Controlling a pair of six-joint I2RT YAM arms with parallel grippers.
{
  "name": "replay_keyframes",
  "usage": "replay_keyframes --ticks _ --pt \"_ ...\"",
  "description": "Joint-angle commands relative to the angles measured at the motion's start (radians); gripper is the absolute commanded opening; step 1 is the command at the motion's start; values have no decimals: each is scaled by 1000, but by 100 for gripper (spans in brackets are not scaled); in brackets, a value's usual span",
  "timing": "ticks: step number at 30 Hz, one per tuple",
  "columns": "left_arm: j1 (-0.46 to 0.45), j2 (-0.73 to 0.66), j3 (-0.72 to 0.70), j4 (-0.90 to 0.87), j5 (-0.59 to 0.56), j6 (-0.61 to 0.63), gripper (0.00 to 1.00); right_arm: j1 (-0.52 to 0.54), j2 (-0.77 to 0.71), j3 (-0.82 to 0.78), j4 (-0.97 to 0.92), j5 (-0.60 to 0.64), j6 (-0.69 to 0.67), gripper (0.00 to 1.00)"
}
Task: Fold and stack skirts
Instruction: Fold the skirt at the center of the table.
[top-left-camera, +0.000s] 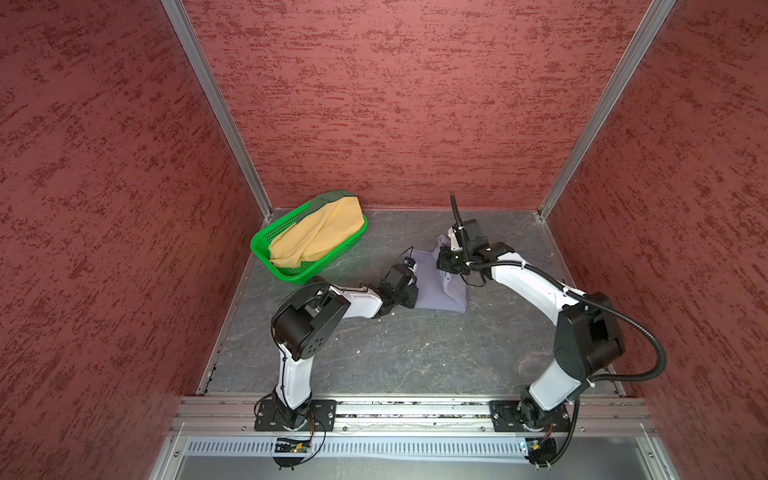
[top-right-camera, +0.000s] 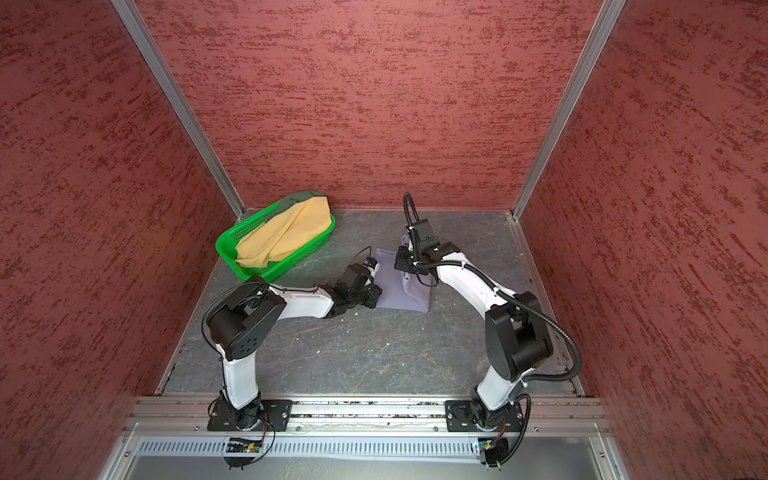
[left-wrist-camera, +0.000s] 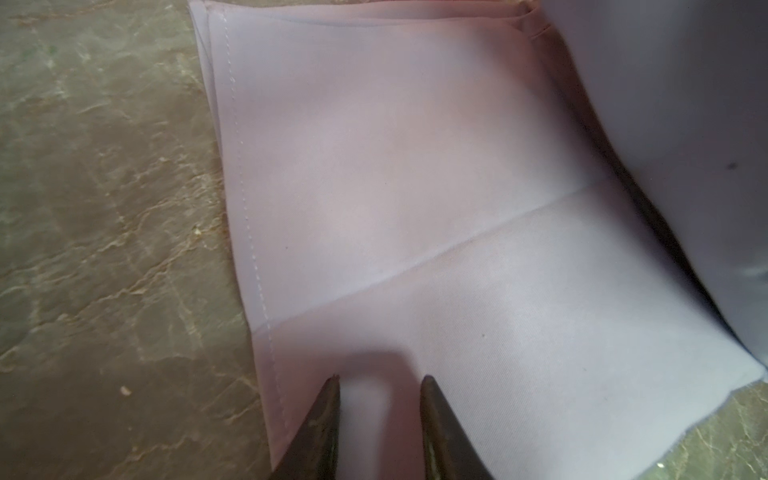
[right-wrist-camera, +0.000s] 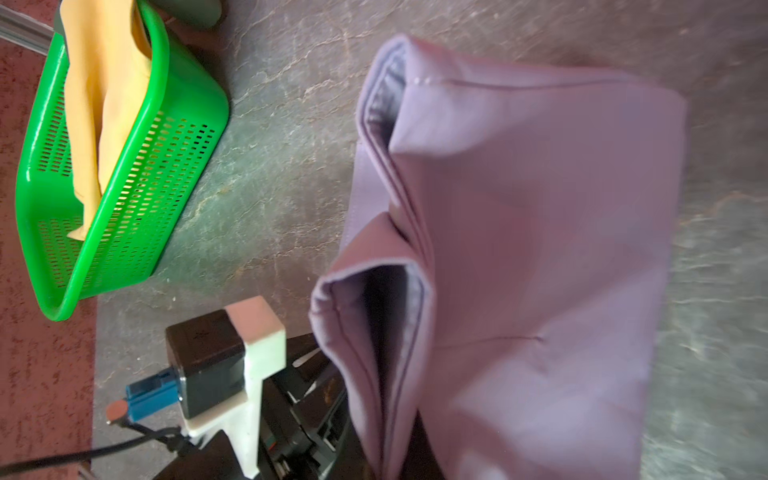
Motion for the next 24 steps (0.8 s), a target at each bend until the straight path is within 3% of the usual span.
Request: replay_keyframes --ticks 1,5,12,24 --pt "-7 38 -12 -20 33 5 33 20 33 41 73 -44 33 0" --pt "-5 36 -13 -17 34 8 33 31 68 37 103 -60 55 0" --pt "-4 18 -22 -14 37 16 34 32 139 19 135 -69 72 11" --pt "-4 -74 -58 -21 27 41 46 32 203 -3 191 -87 73 45"
